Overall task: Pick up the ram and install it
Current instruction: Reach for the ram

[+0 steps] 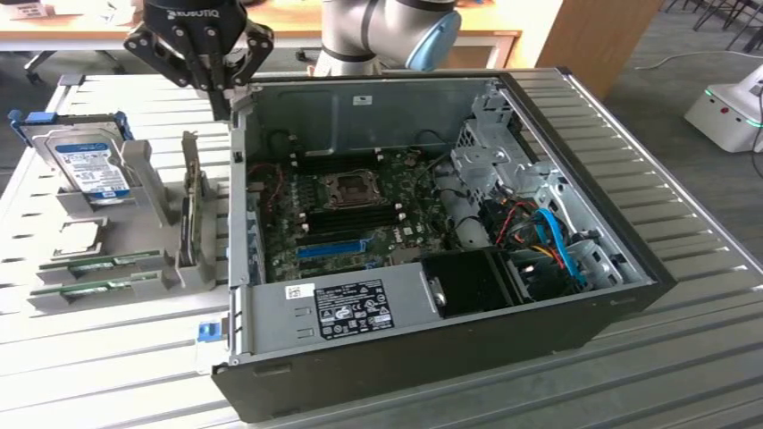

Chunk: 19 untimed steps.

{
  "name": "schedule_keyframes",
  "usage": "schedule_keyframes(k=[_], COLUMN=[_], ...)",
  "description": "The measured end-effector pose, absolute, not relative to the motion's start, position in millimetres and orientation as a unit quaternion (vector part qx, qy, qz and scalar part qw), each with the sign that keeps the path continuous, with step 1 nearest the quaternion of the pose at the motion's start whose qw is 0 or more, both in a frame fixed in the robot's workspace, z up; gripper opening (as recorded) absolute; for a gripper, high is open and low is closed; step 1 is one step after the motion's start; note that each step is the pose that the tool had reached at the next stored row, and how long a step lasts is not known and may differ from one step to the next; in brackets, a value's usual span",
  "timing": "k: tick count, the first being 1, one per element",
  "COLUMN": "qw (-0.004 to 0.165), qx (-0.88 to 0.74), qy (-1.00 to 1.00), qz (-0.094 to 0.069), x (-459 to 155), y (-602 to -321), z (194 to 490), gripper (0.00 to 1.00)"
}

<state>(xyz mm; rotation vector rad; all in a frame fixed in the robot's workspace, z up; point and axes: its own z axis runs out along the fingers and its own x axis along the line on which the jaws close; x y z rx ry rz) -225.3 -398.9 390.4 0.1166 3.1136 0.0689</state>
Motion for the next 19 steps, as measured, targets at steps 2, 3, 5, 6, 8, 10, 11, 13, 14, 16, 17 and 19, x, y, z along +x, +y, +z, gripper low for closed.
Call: schedule_keyframes(k=[2,3,5,6,8,10,11,13,14,16,17,19], qw=[0.012,0.013,0.012,0.013,0.012,0.012,0.012,0.012,0.012,0.012,0.012,0.012], qx=[0.037,0.037,0.037,0.037,0.037,0.037,0.037,0.037,0.037,0.037,0.037,0.037], qy=[0.999,0.999,0.999,0.999,0.999,0.999,0.999,0.999,0.999,0.999,0.999,0.999], qz=[0.022,0.022,0.022,0.022,0.022,0.022,0.022,0.022,0.022,0.022,0.022,0.022], x=[-230,-233,-238,-240,-245,-250,-252,-257,-259,-264,-266,-270], y=[-399,-399,-399,-399,-399,-399,-399,-399,-399,-399,-399,-399], z=[390,390,390,390,390,390,390,390,389,389,389,389], gripper=[0.11,0.11,0.11,0.11,0.11,0.11,0.11,0.11,0.11,0.11,0.11,0.11])
